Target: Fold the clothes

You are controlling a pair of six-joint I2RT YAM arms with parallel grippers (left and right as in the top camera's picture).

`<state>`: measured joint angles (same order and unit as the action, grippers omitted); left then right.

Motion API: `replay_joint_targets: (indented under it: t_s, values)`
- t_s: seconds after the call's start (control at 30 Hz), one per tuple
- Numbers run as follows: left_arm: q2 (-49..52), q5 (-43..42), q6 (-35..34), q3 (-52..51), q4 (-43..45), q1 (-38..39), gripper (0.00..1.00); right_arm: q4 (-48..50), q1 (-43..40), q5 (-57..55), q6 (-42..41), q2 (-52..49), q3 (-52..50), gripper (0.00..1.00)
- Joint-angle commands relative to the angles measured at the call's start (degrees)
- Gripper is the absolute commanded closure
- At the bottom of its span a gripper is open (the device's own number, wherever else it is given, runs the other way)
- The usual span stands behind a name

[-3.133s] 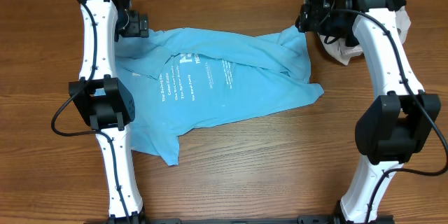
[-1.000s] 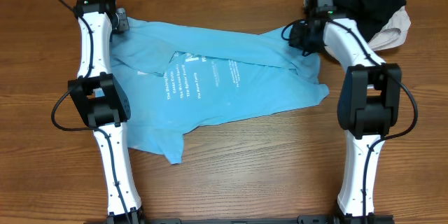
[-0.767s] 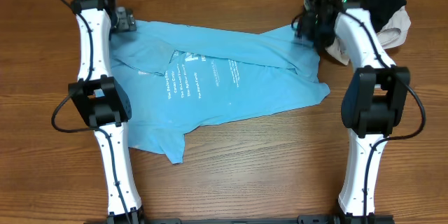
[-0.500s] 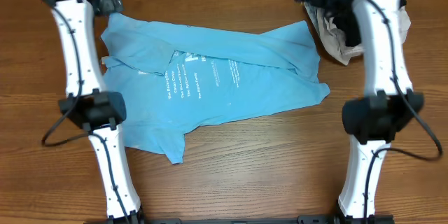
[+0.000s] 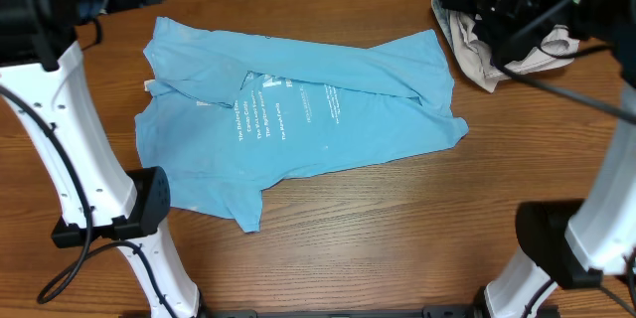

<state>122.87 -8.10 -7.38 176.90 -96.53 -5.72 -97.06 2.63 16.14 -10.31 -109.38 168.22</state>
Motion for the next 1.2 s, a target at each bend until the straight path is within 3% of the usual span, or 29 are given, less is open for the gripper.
replay_joint_targets:
  t_s: [0.0,0.17,0.47,0.67,0.9,1.17]
  values:
    - [-5.8,-0.5,-0.2,-6.1,-0.3,3.1,0.0,0.0,0.0,0.2,-0.2,5.6,-1.9,0.0]
    - [-17.2,7.9,-2.7,-24.1,-0.3,6.6,0.0,0.0,0.0,-4.6,-2.0,16.3,-12.1,0.0]
    - [-32.8,13.1,-16.6,-57.5,0.5,7.0,0.0,0.0,0.0,-14.0,-10.1,31.0,-42.1,0.0]
    - [-40.1,11.8,-23.0,-79.1,8.0,8.3,0.0,0.7,0.0,-13.9,-11.2,31.5,-56.4,0.0]
    - [-45.1,9.5,-30.5,-107.0,24.0,14.5,0.0,5.2,0.0,-13.5,-11.2,31.5,-68.3,0.0]
    - [-44.9,8.8,-33.4,-121.5,30.5,15.5,0.04,8.8,0.0,-12.6,-11.2,31.4,-72.7,0.0]
